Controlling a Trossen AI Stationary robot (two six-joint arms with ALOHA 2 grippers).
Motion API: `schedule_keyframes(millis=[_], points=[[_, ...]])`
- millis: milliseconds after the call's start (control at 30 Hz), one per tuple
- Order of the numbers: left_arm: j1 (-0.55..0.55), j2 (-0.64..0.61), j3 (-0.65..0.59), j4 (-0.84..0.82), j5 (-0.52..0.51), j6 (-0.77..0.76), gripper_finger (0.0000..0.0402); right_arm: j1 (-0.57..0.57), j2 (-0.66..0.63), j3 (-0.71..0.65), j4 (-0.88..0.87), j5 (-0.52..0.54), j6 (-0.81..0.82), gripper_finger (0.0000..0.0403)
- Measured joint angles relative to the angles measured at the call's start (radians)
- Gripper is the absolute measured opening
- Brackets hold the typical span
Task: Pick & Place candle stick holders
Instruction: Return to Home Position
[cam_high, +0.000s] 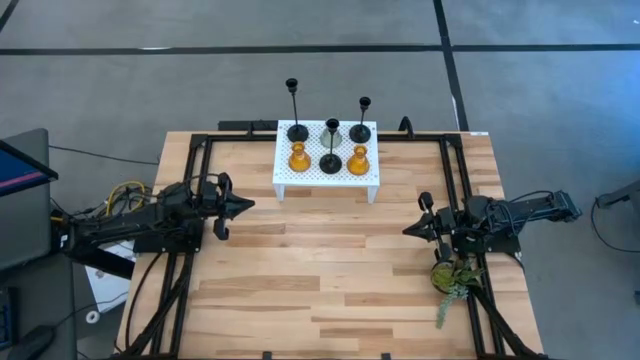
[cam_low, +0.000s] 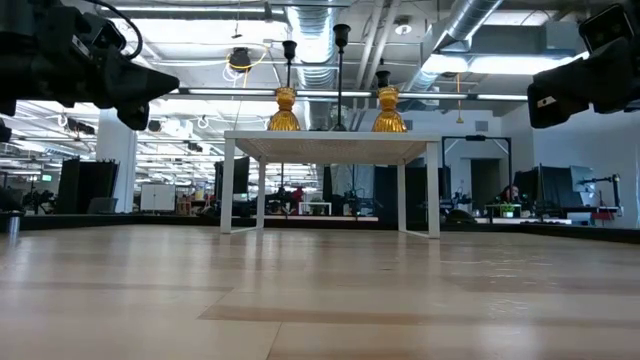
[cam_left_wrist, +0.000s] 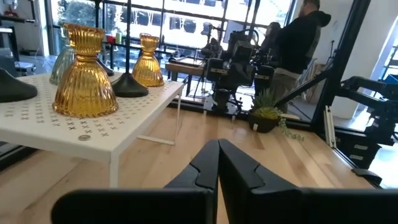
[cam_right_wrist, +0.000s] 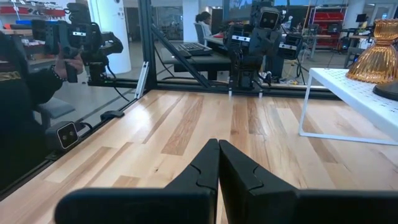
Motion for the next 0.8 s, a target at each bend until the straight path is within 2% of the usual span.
schedule_keyframes(millis=[800], points=[[0.000,0.000,0.000,0.003,0.001,0.005,0.0012,0.000,0.000,0.000,0.000,0.000,0.000,0.0000]])
